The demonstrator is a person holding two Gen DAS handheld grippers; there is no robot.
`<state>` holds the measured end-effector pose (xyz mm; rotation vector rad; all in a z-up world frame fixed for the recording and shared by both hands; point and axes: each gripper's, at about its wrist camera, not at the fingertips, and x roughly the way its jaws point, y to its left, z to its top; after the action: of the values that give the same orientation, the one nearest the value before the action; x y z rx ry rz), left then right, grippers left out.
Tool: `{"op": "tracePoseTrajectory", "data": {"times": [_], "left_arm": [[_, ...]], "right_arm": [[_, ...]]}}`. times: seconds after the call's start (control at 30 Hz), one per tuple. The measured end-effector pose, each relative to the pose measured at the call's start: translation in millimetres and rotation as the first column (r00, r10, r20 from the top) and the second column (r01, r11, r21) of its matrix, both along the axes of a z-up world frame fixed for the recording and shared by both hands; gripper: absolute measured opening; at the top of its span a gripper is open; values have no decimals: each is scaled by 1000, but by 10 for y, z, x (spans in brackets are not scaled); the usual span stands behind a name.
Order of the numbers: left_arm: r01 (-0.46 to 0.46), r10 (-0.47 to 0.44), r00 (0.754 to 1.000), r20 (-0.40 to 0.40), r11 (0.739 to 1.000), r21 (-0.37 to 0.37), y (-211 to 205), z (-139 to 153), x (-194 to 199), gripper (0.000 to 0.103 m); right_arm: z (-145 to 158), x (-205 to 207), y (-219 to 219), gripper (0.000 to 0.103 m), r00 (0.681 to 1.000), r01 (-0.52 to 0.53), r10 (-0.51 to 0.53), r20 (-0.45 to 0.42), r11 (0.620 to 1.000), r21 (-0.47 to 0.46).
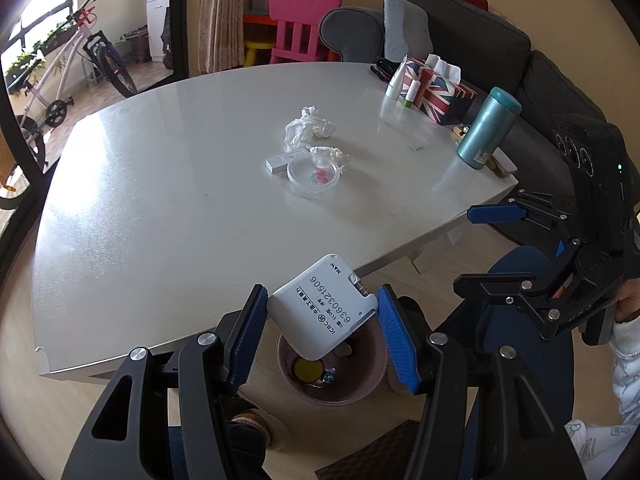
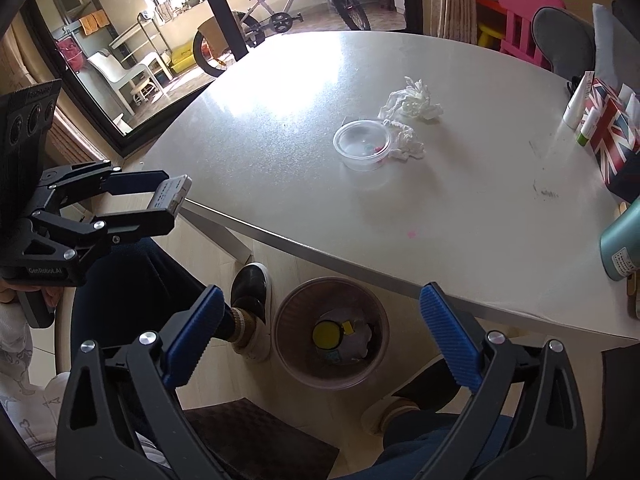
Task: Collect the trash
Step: 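Open the left tool to drop the white charger into the bin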
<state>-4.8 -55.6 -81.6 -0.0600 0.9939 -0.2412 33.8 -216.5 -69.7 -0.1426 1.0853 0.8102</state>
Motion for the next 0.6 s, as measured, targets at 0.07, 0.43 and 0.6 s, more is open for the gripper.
{"op": "tracePoseTrajectory", "data": {"times": [0.07,0.43,0.6], "left_arm": [[11,-11,1000,-6,1000,-1,-40,-25,-3,55],[66,-66,996,-67,998,-7,-268,-294,-2,55],[82,-82,993,-80,997,-6,-338,-343,0,55]], "right_arm": [[42,28,-33,97,1000,12,-12,11,1000,1],[268,149,-272,97,994,83,-85,64,996,27],[268,182,-352,97,992,103,-105,63,994,34]]}}
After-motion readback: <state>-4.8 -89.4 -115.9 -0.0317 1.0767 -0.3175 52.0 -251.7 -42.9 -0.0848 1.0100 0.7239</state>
